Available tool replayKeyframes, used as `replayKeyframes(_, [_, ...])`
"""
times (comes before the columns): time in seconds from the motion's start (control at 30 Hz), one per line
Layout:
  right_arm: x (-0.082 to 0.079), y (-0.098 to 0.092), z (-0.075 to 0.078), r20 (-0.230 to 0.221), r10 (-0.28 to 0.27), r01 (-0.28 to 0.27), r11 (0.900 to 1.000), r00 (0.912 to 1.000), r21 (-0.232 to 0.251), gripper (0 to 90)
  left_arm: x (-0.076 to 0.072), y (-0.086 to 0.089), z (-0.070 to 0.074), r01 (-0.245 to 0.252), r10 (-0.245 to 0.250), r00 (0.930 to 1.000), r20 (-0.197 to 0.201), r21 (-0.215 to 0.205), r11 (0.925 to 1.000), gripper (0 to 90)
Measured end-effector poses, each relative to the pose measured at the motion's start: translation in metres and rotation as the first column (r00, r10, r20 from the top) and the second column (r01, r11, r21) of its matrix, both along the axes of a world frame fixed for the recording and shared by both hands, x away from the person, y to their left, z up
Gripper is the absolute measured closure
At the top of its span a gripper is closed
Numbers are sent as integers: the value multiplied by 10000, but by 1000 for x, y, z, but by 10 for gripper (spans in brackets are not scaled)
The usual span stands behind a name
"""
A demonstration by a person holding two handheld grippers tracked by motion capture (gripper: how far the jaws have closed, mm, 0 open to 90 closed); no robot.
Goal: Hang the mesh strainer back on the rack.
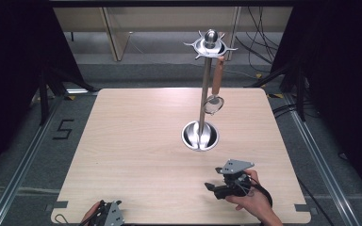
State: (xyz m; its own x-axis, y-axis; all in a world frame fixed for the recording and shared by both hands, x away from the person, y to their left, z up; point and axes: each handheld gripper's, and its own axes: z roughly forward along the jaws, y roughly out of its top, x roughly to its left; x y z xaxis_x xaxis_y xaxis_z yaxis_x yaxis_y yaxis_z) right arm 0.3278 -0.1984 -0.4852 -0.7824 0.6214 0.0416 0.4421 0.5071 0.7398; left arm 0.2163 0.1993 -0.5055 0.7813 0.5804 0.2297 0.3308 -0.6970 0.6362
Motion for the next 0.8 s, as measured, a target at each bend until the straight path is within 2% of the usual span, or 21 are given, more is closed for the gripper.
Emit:
replayKeyframes(0.13, [-3,0,-1,90,73,-73,10000,9999,7,302,0,0,0,-35,35,10000,9,-53,10000,169])
replayKeyframes(0.17, [-4,0,-1,-49,50,-49,10000,10000,74,302,0,0,0,-33,33,10000,9,-53,10000,169])
replayKeyframes(0.2, [-6,-1,-1,148,173,-174,9998,9997,61,302,0,0,0,-29,29,10000,1,-72,10000,169])
replayKeyframes(0.3, [-9,-2,-1,-13,81,-81,9999,10000,75,302,0,0,0,-21,21,10000,-7,-43,10000,169])
replayKeyframes(0.43, [-10,-3,-2,91,88,-88,9999,9999,70,301,0,0,0,-44,44,10000,-2,-80,10000,169])
replayKeyframes(0.47, [-11,-4,-2,7,70,-70,10000,10000,47,300,0,0,0,-10,10,10000,10,22,10000,169])
replayKeyframes(0.57, [-12,-4,-3,-26,58,-57,10000,10000,53,300,0,0,0,-22,22,10000,11,-30,10000,169])
replayKeyframes(0.63, [-11,-5,-4,110,200,-200,9998,9997,37,301,0,0,0,-50,50,10000,12,-49,10000,168])
replayKeyframes(0.7, [-11,-7,-2,177,-99,97,9999,9998,94,301,0,0,0,-5,5,10000,-31,-2,10000,168])
replayKeyframes(0.77, [-11,-7,-2,136,-124,123,9999,9998,105,301,0,0,0,1,-1,10000,-25,-6,10000,169])
replayKeyframes(0.8, [-10,-8,-2,261,-77,75,9999,9996,71,301,0,0,0,-15,15,10000,-13,-10,10000,169])
